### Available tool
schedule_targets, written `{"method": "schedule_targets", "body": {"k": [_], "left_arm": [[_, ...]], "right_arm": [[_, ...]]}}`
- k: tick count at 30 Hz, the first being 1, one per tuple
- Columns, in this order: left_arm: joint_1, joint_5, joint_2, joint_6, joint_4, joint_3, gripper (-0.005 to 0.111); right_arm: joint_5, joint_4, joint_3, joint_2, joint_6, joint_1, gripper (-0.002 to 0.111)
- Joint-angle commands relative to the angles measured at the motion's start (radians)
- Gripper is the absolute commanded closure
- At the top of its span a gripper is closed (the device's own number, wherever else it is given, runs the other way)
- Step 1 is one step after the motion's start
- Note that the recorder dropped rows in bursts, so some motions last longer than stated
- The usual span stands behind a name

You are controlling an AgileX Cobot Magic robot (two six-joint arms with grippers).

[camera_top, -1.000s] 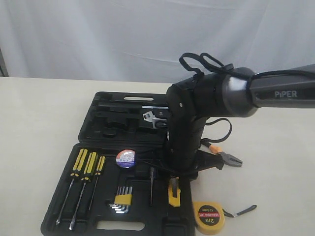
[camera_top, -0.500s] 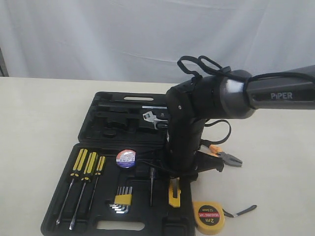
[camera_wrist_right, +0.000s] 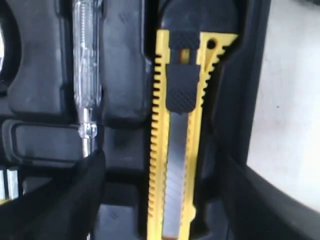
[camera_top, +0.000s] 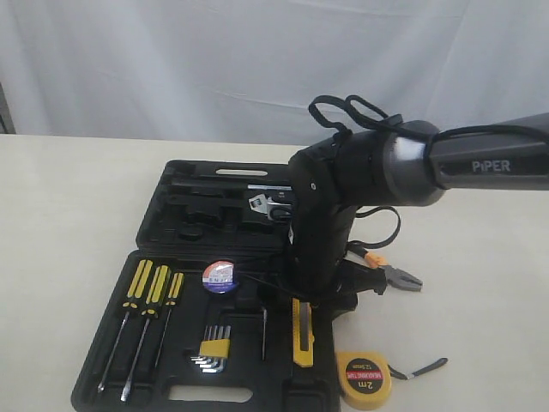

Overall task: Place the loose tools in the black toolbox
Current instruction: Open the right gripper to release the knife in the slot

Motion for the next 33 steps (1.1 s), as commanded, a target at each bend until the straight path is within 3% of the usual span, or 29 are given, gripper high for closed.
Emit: {"method": "schedule_targets", "body": {"k": [1,3,5,11,33], "left_arm": [[-0.005,-0.008,-0.001,-0.004,-0.008,0.003,0.107],[-0.005,-0.008,-0.001,-0.004,-0.008,0.003,0.107],[-0.005,-0.008,-0.001,-0.004,-0.008,0.003,0.107],[-0.005,-0.008,-0.001,-0.004,-0.008,0.003,0.107],[-0.005,-0.008,-0.001,-0.004,-0.008,0.003,0.107]], "right_arm": [[0.006,-0.015,-0.012,-0.005,0.001,-0.001,0.044],[0.047,-0.015,-0.038,-0.007,-0.013,-0.001,0.045],[0.081,-0.015,-0.066,-0.011,-0.046,-0.001,0.054],[0.145,-0.010,-0.105,-0.025,-0.122,-0.001,0.108],[0.083,0.007,-0.105,0.081,-0.215,-0.001,0.109]]}}
